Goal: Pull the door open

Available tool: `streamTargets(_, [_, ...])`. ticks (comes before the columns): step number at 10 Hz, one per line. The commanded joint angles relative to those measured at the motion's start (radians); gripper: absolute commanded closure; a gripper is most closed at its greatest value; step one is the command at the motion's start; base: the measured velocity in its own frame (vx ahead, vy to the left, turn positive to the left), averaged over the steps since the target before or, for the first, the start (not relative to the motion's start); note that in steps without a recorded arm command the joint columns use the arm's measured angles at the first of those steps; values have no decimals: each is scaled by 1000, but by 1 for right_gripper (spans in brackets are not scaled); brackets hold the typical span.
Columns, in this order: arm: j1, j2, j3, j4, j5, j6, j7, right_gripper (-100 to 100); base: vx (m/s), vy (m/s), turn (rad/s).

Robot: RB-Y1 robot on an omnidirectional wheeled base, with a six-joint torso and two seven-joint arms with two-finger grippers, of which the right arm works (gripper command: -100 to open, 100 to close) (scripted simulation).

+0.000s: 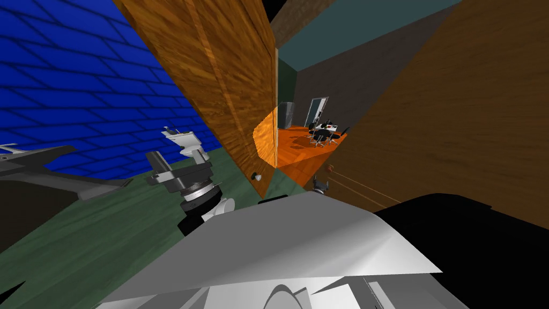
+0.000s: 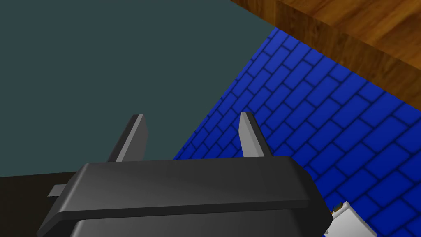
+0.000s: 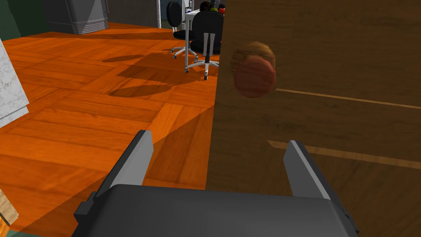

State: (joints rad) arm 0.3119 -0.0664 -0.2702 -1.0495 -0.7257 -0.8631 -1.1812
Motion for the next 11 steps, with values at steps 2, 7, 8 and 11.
streamTargets(2, [-11,-49,7,42,-43,-7,-18,-100,10,95,145])
streamTargets(7, [-35,-137,24,135,-133,-26,-58,-100,61,12,105])
streamTargets(8, [-38,-150,26,150,-148,-29,-65,-100,99,-100,22])
streamTargets(11, [-44,-168,30,172,-169,-34,-75,-100,7,-104,72])
